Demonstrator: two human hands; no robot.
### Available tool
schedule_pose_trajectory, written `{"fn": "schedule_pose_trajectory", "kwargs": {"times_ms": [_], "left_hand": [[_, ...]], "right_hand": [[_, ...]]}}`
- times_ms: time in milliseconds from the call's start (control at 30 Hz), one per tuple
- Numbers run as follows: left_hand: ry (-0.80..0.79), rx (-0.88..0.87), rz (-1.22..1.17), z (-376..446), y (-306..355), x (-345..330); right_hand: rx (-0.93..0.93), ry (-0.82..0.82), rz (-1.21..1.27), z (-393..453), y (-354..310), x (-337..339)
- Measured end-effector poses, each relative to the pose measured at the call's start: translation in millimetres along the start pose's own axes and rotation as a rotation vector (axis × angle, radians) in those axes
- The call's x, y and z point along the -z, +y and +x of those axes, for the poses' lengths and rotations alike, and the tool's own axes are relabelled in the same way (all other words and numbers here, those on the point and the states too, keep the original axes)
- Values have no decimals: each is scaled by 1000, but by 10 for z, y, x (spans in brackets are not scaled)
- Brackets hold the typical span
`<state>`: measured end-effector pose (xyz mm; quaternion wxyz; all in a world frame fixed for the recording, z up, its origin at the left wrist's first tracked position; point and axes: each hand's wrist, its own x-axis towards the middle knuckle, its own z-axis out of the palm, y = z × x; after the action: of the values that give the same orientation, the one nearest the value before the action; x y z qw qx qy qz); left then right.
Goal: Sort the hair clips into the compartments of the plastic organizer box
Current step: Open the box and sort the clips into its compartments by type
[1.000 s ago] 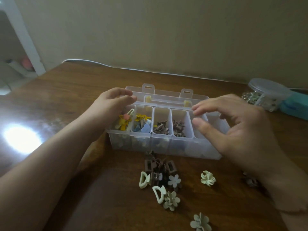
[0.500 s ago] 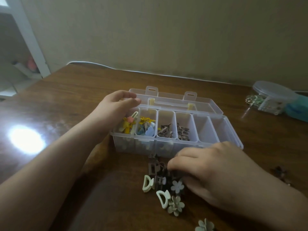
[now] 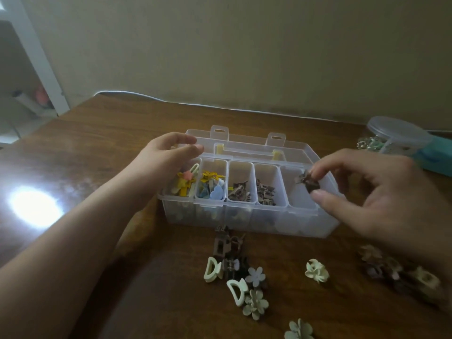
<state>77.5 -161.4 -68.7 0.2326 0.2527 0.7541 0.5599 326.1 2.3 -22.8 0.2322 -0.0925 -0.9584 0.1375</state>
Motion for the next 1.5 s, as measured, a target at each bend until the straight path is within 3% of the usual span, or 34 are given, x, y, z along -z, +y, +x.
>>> {"fn": "schedule_pose_trajectory", "kwargs": {"times_ms": [167, 333, 467, 600, 767, 867, 1033, 1167, 1500], "left_hand": [[9, -3, 9, -8, 0, 8], [7, -11, 7, -8, 3, 7], [10, -4, 6, -8, 0, 0], [5, -3, 6, 1, -1, 5], [-10, 1, 16, 1, -9, 22], [-5, 6, 23, 1, -7, 19], [-6, 6, 18, -4, 3, 16], [9, -2, 19, -9, 1, 6], [-4, 10, 28, -40, 24, 4]], "right_hand": [[13, -139, -118, 18, 78, -97], [242, 3, -17, -7, -83, -116], [487, -265, -52, -109, -332, -266], [537, -421, -116, -113, -347, -415], [504, -388, -111, -112, -297, -451], [465, -249, -20, -81, -225, -297], [189, 18, 128, 9, 31, 63], [96, -53, 49, 35, 177, -29], [108, -73, 122, 29, 69, -38]]}}
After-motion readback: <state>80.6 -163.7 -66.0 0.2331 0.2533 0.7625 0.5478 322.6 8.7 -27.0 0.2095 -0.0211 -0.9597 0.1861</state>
